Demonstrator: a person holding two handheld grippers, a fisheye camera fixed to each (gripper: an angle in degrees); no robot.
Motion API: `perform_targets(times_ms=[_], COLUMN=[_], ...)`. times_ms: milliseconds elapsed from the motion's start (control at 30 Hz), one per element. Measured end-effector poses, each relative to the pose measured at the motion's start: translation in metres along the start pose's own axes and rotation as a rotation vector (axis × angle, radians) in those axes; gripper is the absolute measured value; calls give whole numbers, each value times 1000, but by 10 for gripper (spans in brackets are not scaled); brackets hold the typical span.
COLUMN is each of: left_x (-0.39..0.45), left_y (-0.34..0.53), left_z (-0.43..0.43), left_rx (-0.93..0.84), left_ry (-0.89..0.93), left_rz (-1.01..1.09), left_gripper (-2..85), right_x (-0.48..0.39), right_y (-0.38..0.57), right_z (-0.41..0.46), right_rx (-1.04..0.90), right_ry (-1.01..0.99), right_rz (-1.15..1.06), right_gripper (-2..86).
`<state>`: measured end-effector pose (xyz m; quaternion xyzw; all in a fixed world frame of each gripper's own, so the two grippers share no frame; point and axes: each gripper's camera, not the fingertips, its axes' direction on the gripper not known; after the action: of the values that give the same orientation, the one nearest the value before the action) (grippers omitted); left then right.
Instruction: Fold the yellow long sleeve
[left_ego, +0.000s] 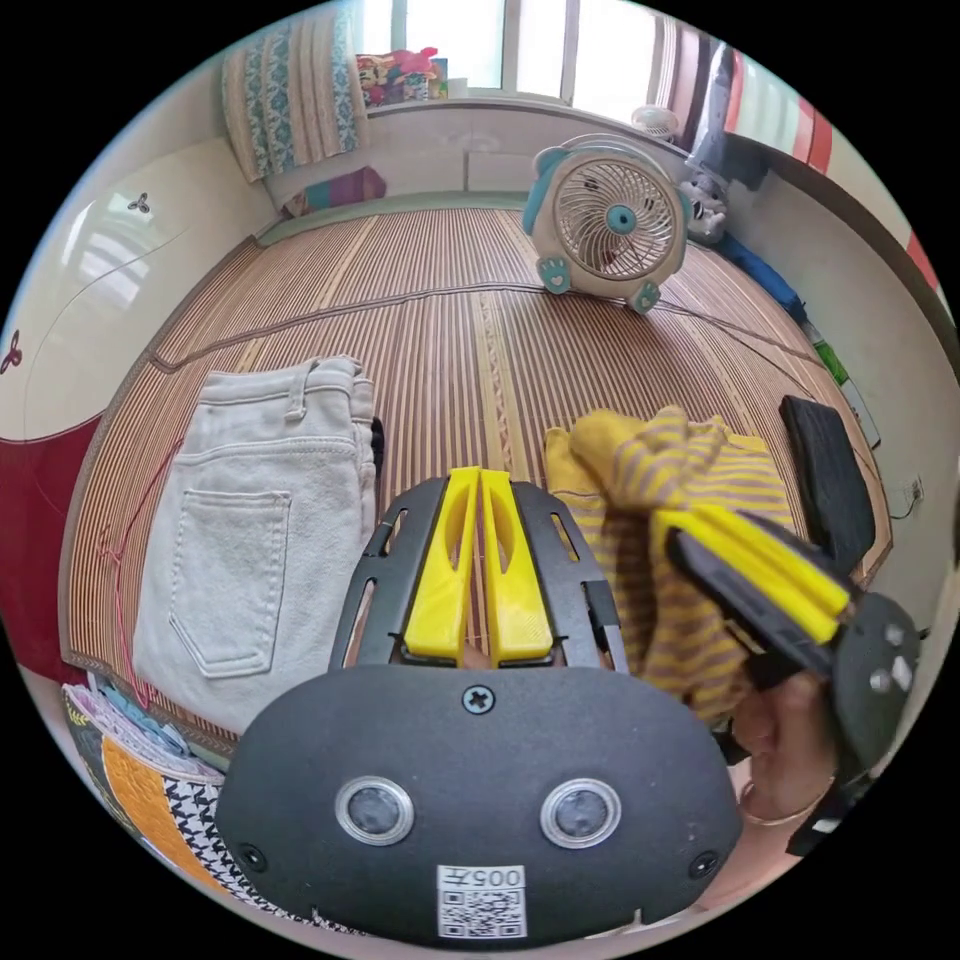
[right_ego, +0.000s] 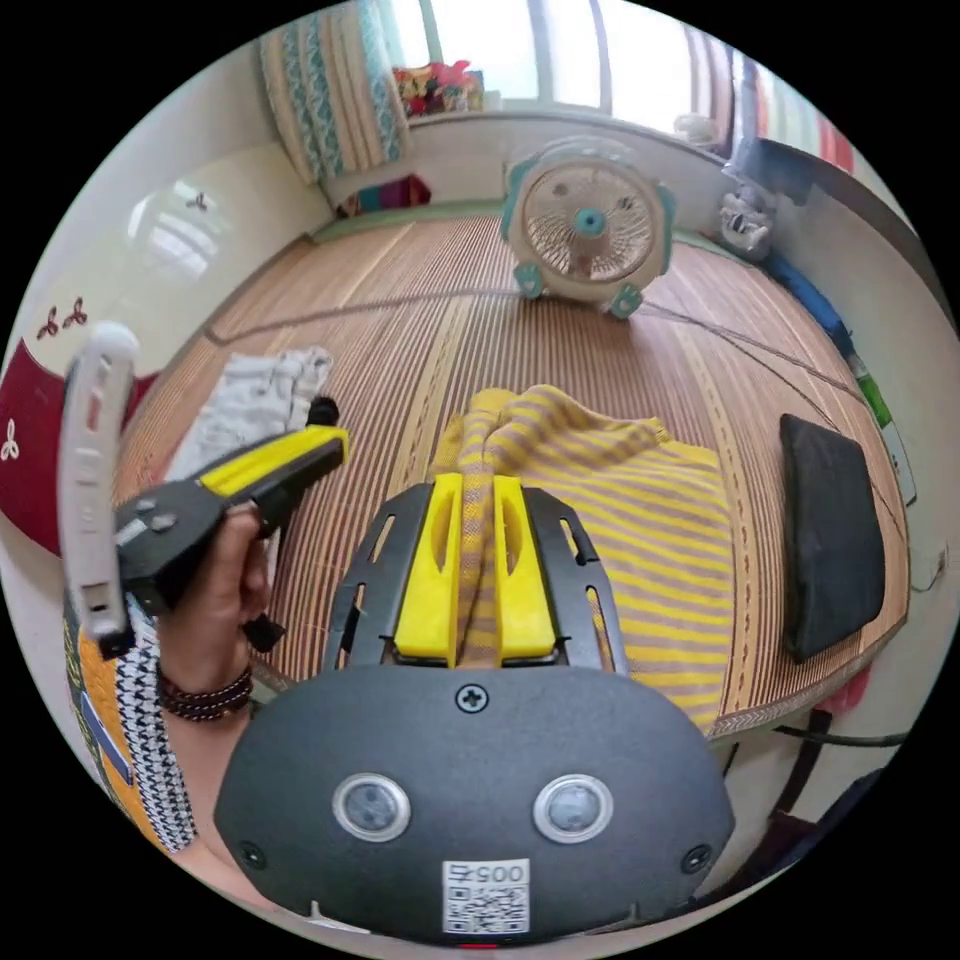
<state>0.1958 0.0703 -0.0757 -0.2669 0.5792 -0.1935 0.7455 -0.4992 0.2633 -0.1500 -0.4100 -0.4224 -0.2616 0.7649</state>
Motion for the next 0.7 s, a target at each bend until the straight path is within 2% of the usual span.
perform_targets(times_ms=[167,333,567,700], left_x=[-12,-14,-16,-15], left_y=[-3,-5,-7,-10], left_z=[3,3,3,2], left_rx=[-12,-14,4,31], left_ry=[45,45,139,152], left_rz=[-28,-9,10,7], left_gripper=[-7,-6,11,62], right_x=[-28,-14,46,90], right_y=[-19,-26,-24,-16], right_z=[30,20,-41,-75], right_rx=[-102,-117,-32,58], right_ry=[48,-138,-371,-318], right_rz=[-74,-90,-44,40], right_gripper=[70,122,75,63])
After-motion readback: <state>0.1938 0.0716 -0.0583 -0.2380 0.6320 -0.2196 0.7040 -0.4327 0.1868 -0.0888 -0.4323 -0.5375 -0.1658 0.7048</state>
